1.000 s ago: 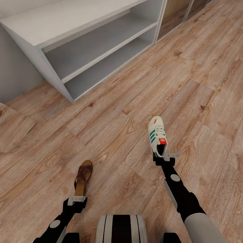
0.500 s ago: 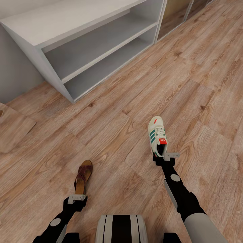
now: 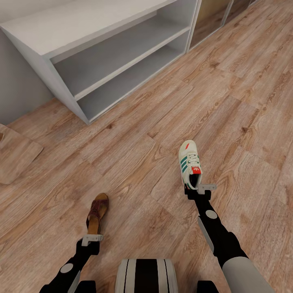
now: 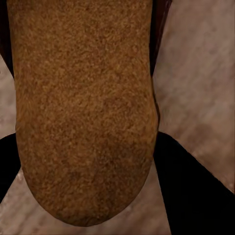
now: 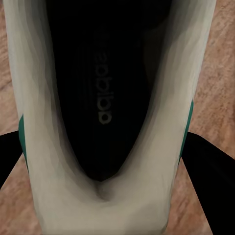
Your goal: Pick up the two gym shoes and the two sandals from the corridor floor and place them onto the hallstand (shoe rack) in the corridor, making sure they are on the rack and not on the floor. Arrange them so the two gym shoes are next to each other and the two sandals are next to each other.
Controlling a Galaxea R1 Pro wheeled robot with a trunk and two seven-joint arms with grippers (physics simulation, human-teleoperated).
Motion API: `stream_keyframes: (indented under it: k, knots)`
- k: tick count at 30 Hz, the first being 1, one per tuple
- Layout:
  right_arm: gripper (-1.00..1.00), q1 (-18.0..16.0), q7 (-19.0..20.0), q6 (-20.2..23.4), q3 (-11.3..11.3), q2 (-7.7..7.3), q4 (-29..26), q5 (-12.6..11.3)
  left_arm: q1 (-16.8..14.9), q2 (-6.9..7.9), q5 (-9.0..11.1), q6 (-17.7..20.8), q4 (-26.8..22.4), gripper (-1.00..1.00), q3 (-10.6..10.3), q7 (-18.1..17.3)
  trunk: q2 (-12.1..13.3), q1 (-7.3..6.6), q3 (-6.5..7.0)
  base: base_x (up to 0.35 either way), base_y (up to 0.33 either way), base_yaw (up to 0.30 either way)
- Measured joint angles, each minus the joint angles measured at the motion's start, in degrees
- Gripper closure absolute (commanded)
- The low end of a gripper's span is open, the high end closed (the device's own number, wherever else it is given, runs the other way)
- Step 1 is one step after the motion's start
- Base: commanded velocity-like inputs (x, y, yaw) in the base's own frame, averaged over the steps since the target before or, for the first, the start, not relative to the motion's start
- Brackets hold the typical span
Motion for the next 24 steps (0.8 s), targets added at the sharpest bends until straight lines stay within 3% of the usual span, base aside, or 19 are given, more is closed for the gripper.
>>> stream_keyframes:
  k: [21, 24]
  knots:
    - [1.00, 0.1, 0.0, -0.1, 0.0, -0.08, 0.7, 0.3, 1.0, 0.12, 0.0, 0.0, -3.6, 1.00, -0.2, -0.1, 0.0, 0.00, 0.00, 0.000, 0.000, 0.000]
    - [1.00, 0.2, 0.0, -0.1, 0.1, -0.08, 0.6, 0.3, 1.0, 0.19, 0.0, 0.0, -3.7, 1.00, -0.2, -0.1, 0.0, -0.08, 0.66, 0.000, 0.000, 0.000]
